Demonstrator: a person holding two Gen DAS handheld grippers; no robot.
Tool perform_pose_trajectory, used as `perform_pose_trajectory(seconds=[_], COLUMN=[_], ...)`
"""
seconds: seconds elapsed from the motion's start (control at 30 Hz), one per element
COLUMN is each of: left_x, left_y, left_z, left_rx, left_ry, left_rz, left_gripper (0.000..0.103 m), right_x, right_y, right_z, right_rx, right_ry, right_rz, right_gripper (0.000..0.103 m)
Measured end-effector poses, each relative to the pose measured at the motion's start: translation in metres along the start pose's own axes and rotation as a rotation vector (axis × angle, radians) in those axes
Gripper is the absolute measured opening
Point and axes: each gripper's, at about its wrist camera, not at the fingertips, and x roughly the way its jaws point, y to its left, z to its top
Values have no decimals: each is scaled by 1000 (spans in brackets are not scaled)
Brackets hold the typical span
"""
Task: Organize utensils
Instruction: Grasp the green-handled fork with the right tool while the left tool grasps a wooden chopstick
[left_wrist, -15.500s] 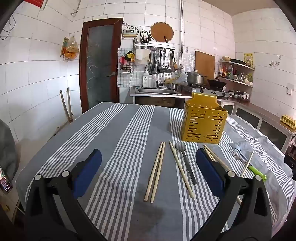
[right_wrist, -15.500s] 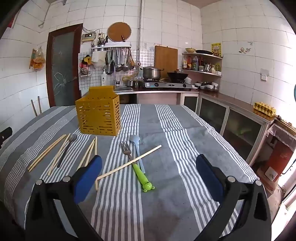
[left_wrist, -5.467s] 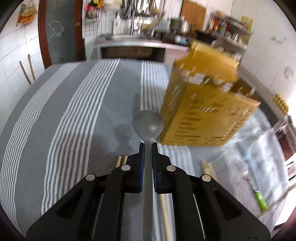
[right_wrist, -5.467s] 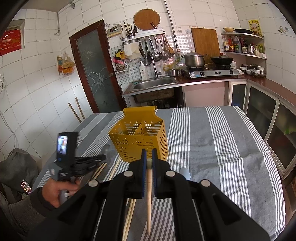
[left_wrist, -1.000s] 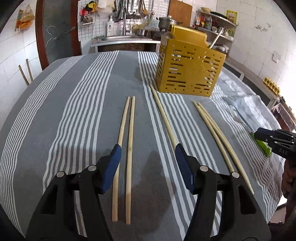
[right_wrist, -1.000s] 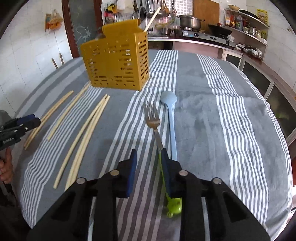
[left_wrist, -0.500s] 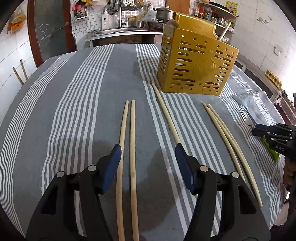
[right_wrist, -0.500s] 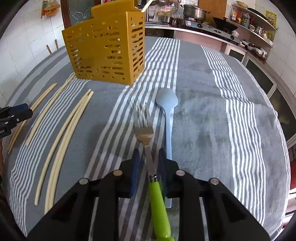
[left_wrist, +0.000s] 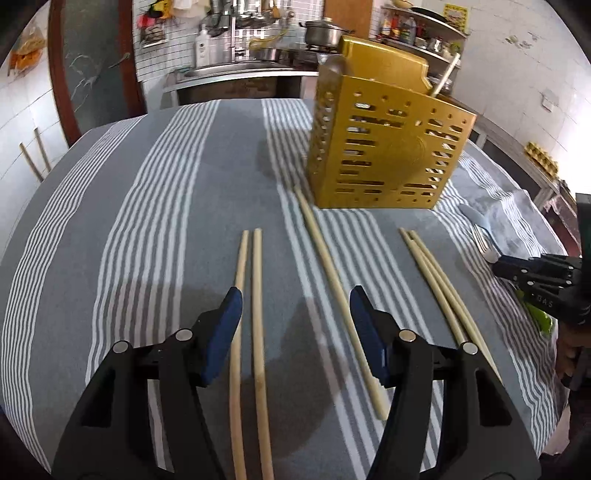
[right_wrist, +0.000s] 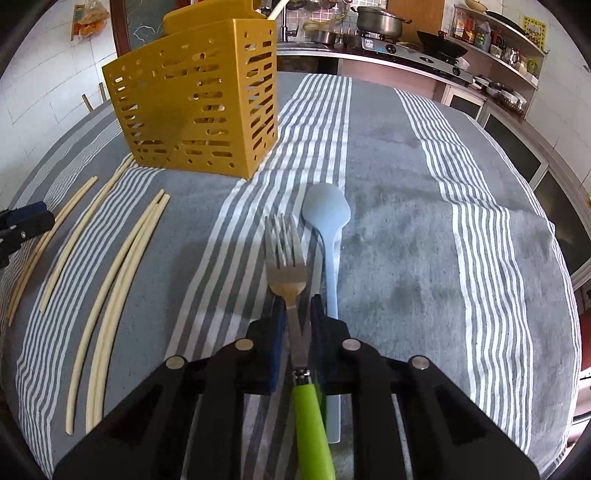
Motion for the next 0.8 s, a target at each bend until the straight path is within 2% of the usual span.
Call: perform_pose_trajectory(seconds=[0.1, 0.2, 0.37, 0.5, 0.6, 0.8], left_x=[11, 25, 40, 48, 54, 59], left_y=[2, 7, 13, 12, 12, 5], left_z=[2, 4, 11, 16, 23, 25], left_rx=[-1, -13, -10, 6, 13, 93], left_ry=[24, 57, 83, 113, 140, 178], left_rz=[9, 26, 65, 102, 122, 170], left_gripper=[58, 40, 34, 24, 21, 18], right_x=[0, 0, 0, 1, 1, 3], right_y=[-1, -2, -3, -3, -3, 2], right_z=[1, 1, 2, 2, 3, 4], right_rx=[4, 7, 6, 4, -1, -21], right_ry=[1, -1, 0, 1, 5, 26], right_rz=[6, 11, 13, 12, 10, -16], right_gripper=[15, 15, 15, 15, 15, 15])
